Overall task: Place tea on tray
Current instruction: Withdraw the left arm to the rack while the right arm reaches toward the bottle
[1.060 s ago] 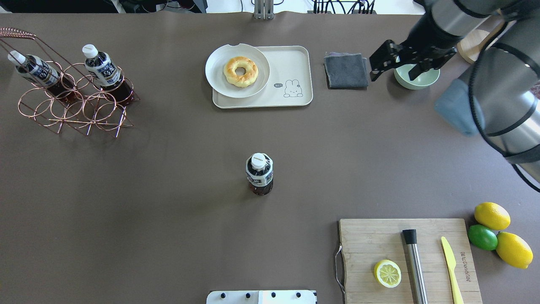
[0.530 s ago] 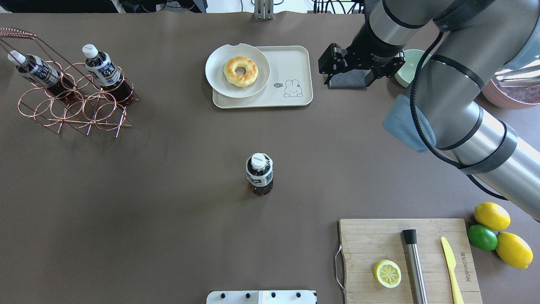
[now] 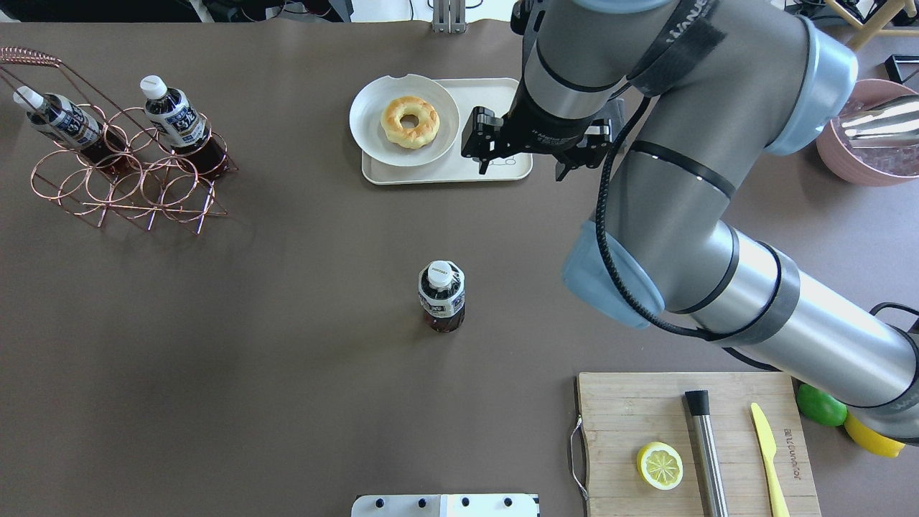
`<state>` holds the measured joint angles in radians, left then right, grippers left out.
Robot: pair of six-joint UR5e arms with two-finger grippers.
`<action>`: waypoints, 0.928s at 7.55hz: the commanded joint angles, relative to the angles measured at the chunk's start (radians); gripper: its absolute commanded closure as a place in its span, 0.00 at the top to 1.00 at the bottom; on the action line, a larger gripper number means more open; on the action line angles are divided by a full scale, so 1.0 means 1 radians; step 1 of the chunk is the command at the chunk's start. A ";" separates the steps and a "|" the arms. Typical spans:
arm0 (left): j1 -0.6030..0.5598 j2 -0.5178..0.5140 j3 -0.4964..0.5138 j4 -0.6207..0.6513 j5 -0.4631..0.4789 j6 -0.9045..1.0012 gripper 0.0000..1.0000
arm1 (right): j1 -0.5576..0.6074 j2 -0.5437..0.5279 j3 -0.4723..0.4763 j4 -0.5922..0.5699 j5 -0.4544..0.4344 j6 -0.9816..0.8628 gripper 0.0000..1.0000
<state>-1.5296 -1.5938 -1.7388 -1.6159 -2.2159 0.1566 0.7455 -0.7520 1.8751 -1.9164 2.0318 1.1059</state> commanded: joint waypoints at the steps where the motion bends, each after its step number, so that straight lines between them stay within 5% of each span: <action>1: -0.024 0.008 0.024 0.061 -0.027 0.009 0.97 | -0.072 0.049 0.004 -0.036 -0.050 0.051 1.00; 7: -0.026 0.035 0.024 0.106 -0.056 -0.005 0.97 | -0.219 0.063 -0.007 -0.036 -0.140 0.106 1.00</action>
<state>-1.5534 -1.5557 -1.7094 -1.5252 -2.2738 0.1523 0.5791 -0.6970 1.8745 -1.9531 1.9101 1.1925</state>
